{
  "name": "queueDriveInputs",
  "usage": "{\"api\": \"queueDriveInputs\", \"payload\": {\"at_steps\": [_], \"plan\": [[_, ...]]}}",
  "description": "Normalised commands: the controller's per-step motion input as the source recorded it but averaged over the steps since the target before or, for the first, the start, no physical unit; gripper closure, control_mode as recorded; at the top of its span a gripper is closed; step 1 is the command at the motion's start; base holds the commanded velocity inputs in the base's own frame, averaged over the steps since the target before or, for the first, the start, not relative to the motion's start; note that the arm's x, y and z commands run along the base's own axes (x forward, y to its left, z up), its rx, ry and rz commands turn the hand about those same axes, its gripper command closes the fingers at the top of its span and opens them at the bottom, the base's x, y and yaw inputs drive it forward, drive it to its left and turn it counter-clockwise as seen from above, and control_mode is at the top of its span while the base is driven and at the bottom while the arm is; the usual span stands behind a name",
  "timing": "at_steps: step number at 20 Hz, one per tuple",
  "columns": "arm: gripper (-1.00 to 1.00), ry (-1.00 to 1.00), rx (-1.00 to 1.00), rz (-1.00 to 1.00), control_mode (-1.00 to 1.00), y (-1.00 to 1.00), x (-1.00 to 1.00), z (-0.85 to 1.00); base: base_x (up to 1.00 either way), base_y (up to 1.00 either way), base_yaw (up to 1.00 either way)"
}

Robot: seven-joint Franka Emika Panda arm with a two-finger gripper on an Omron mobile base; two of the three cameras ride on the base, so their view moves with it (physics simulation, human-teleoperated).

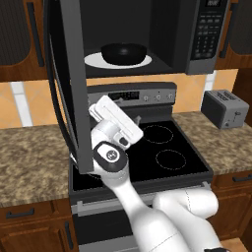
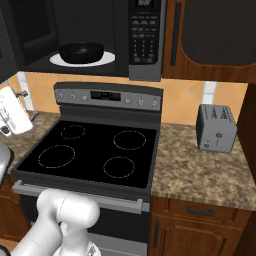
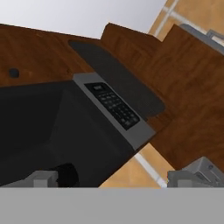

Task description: Open the microwave, place the bowl with waffle inside the microwave, then close the microwave door and turn it on.

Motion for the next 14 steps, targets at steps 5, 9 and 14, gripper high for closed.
{"api": "queueDriveInputs", "payload": {"at_steps": [5,9,14], "plan": [[-1.00,-0.20,-0.02,0.02,-1.00,0.41,0.00,-0.24,0.00,0.00,0.00],[-1.00,-0.16,-0.05,0.02,-1.00,0.43,0.10,-0.52,0.00,0.00,0.00],[-1.00,-0.14,-0.05,0.01,-1.00,0.50,0.07,-0.26,0.00,0.00,0.00]]}}
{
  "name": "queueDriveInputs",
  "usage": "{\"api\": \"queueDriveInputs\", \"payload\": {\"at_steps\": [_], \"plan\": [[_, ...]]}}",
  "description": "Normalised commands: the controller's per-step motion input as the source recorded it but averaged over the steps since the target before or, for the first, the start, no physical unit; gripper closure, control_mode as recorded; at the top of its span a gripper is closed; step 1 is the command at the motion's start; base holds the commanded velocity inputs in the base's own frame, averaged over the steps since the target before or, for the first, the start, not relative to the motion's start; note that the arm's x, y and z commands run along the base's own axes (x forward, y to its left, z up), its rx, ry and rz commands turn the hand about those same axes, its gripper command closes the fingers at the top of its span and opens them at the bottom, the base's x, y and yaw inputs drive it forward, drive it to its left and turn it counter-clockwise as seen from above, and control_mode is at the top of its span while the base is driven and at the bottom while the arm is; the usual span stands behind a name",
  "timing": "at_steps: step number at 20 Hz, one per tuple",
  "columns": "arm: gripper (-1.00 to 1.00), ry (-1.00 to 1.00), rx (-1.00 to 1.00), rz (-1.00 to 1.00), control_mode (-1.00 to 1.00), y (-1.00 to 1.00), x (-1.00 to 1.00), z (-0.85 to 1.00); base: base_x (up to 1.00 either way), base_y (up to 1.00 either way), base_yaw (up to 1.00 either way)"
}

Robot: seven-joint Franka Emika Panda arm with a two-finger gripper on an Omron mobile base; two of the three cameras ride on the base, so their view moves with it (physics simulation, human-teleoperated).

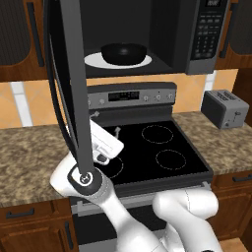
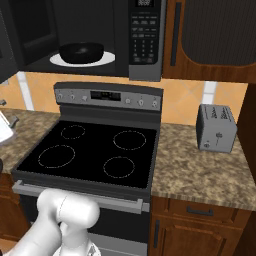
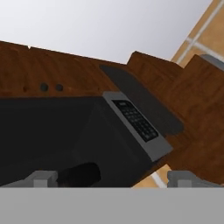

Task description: Open the microwave, place the bowl with waffle inside the microwave, then close the microwave door and turn it on.

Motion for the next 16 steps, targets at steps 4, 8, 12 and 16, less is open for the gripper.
{"api": "queueDriveInputs", "payload": {"at_steps": [4,8,12,16], "plan": [[-1.00,-0.07,-0.02,0.00,-1.00,0.63,0.00,0.00,0.00,0.00,0.00],[-1.00,-0.05,0.00,0.00,-1.00,0.56,0.00,0.00,0.00,0.00,0.00],[-1.00,-0.17,0.00,0.00,-1.00,0.22,-0.10,0.17,0.00,0.00,0.00],[-1.00,-0.20,0.00,0.00,-1.00,0.00,-0.16,0.32,0.00,0.00,0.00]]}}
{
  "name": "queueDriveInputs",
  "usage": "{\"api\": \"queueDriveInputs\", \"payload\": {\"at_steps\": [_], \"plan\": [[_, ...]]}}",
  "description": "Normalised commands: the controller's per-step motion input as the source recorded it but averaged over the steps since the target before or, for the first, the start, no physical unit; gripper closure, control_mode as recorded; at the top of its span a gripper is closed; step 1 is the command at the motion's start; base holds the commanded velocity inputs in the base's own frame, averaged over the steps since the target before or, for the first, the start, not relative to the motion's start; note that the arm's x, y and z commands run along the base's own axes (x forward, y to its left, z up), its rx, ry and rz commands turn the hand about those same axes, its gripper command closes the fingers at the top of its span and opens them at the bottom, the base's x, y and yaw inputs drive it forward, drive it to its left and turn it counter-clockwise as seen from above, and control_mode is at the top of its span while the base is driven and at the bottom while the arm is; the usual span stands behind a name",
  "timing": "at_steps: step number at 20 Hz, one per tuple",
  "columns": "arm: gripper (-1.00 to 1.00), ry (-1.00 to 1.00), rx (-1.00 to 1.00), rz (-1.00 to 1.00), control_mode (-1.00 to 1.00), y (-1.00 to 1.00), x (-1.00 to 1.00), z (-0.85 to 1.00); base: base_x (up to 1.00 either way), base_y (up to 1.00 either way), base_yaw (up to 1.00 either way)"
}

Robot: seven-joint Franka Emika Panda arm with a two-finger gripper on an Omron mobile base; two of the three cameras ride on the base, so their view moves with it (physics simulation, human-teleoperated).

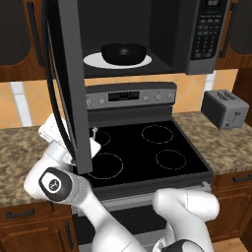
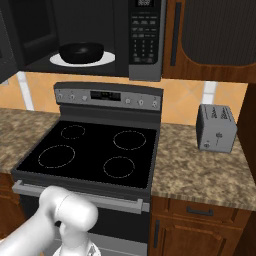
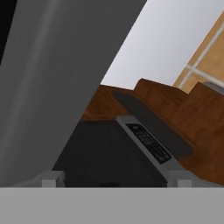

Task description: Open the microwave, place the bowl with waffle inside the microwave, then close the microwave door and turn it on.

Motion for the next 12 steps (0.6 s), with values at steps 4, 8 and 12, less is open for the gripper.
{"api": "queueDriveInputs", "payload": {"at_steps": [4,8,12], "plan": [[-1.00,-0.22,0.00,0.00,-1.00,0.00,-0.17,0.29,0.00,0.00,0.00],[-1.00,-0.15,-0.01,0.00,-1.00,0.00,-0.04,-0.30,0.00,0.00,0.00],[-1.00,-0.06,-0.02,0.00,-1.00,0.05,0.00,-0.69,0.00,0.00,0.00]]}}
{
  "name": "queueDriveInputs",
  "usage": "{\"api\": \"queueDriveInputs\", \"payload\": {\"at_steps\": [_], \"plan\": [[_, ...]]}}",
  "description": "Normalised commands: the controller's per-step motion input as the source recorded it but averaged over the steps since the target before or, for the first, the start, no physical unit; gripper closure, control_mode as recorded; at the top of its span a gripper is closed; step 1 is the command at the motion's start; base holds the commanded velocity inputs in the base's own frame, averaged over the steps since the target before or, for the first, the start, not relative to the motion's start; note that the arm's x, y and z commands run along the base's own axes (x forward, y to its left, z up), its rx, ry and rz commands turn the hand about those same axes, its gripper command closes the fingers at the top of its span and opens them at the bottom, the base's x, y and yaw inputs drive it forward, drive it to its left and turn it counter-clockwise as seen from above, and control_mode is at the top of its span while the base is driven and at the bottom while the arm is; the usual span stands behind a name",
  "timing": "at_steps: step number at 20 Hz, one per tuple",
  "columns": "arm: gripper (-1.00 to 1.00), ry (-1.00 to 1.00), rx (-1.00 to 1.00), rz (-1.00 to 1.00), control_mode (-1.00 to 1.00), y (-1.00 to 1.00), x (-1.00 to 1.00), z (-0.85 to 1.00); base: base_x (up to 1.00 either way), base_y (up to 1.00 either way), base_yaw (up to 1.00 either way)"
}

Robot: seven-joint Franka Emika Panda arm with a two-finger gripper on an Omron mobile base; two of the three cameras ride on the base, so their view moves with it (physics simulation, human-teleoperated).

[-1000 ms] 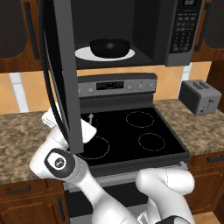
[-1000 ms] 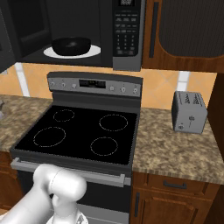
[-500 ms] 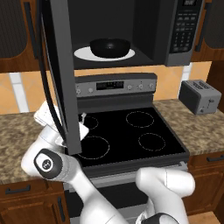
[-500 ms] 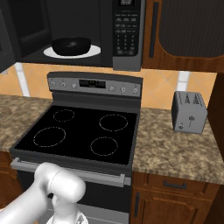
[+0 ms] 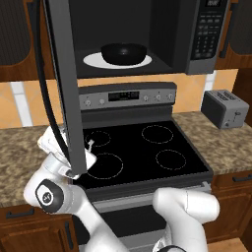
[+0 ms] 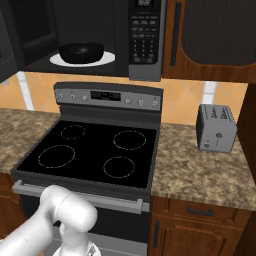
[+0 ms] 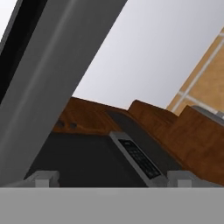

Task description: Open the microwave, place the bowl with waffle inside the microwave, then close the microwave door and turn it on.

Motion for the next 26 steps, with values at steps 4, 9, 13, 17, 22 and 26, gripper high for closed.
{"api": "queueDriveInputs", "payload": {"at_steps": [4,9,13,17,22,26], "plan": [[-1.00,-0.05,0.00,0.00,-1.00,0.08,0.00,0.02,0.00,0.00,0.00],[-1.00,-0.06,0.00,0.00,-1.00,0.10,-0.01,0.11,0.00,0.00,0.00],[-1.00,-0.05,0.00,0.00,-1.00,0.17,0.00,0.08,0.00,0.00,0.00],[-1.00,-0.12,0.00,0.01,-1.00,0.09,0.00,0.31,0.00,0.00,0.00],[-1.00,-0.13,0.00,0.00,-1.00,-0.01,-0.06,0.39,0.00,0.00,0.00],[-1.00,-0.16,0.03,0.00,-1.00,-0.28,-0.14,0.27,0.00,0.00,0.00]]}}
